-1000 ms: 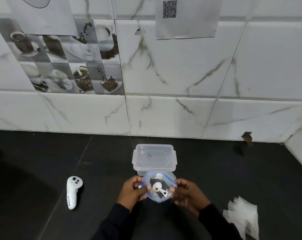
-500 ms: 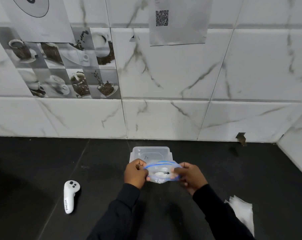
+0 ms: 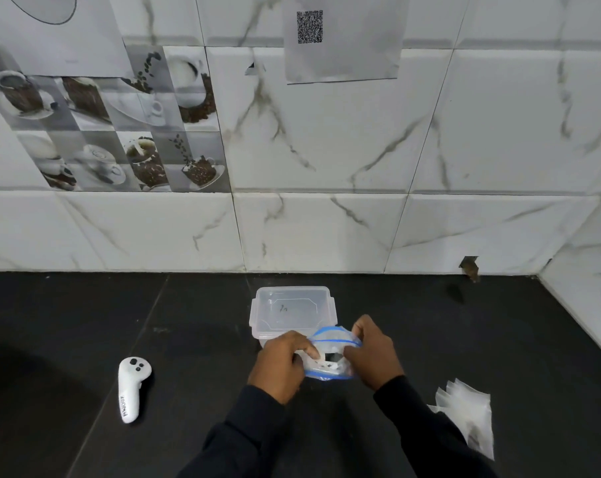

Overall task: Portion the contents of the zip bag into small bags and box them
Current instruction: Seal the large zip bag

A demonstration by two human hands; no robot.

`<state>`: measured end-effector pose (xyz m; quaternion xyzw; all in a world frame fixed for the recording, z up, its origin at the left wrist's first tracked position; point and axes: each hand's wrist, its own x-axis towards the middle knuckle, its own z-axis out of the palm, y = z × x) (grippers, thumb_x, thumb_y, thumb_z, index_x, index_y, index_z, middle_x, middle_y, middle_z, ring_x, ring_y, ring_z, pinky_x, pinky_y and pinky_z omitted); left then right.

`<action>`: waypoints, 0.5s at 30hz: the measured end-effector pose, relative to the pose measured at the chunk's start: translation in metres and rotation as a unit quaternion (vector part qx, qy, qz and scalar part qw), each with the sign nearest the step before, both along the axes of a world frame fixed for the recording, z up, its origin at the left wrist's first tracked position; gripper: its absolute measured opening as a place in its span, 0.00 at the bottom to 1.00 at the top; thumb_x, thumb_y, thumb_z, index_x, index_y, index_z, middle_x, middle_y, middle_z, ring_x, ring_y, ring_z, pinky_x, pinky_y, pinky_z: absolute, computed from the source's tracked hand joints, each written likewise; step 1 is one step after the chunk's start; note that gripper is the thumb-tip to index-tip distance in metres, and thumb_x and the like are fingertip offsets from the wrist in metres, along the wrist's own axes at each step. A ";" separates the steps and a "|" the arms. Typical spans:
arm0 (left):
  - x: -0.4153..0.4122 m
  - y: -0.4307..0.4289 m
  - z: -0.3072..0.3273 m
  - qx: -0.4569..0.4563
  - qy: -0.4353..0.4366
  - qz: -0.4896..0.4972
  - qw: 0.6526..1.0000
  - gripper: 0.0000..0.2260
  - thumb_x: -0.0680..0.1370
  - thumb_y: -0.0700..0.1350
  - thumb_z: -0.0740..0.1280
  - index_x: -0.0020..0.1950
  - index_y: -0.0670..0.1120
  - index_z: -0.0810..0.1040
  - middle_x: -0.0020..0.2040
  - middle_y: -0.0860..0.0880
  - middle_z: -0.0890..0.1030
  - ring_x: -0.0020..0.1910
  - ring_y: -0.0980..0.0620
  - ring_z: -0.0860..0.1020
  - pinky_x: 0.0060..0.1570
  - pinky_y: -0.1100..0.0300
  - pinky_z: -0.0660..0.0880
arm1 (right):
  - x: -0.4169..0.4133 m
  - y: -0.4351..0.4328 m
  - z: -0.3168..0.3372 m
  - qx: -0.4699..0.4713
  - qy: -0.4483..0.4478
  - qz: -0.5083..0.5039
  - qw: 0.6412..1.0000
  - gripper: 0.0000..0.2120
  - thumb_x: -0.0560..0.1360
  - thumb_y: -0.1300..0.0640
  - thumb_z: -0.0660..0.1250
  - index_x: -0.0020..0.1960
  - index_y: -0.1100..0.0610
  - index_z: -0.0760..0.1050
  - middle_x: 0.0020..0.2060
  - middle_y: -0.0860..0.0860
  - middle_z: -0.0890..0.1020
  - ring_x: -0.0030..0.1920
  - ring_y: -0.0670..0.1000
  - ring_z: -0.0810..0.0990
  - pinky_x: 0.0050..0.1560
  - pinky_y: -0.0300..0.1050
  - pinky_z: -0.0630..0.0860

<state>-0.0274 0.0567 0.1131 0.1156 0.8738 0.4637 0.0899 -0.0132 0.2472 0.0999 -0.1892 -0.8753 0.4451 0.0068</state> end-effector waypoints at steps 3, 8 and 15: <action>0.006 0.004 0.000 -0.087 0.055 0.045 0.994 0.20 0.72 0.31 0.61 0.54 0.50 0.85 0.60 0.55 0.82 0.59 0.52 0.80 0.59 0.58 0.77 | 0.008 -0.008 -0.004 0.033 0.009 -0.003 0.999 0.10 0.69 0.66 0.62 0.40 0.53 0.65 0.34 0.51 0.78 0.33 0.50 0.77 0.30 0.41 0.73; 0.011 -0.001 0.003 -0.116 0.102 0.037 0.987 0.23 0.69 0.32 0.62 0.59 0.50 0.83 0.66 0.59 0.77 0.63 0.55 0.77 0.59 0.60 0.75 | 0.019 -0.008 -0.001 0.025 0.032 0.065 0.997 0.13 0.68 0.58 0.73 0.40 0.55 0.68 0.33 0.47 0.77 0.34 0.46 0.76 0.33 0.38 0.72; 0.016 -0.003 0.012 -0.100 0.100 0.019 0.990 0.21 0.71 0.34 0.63 0.59 0.50 0.83 0.63 0.57 0.79 0.61 0.53 0.78 0.59 0.57 0.75 | 0.034 -0.032 0.033 0.129 0.248 0.136 0.950 0.03 0.73 0.54 0.66 0.44 0.50 0.79 0.42 0.44 0.80 0.41 0.44 0.78 0.43 0.31 0.72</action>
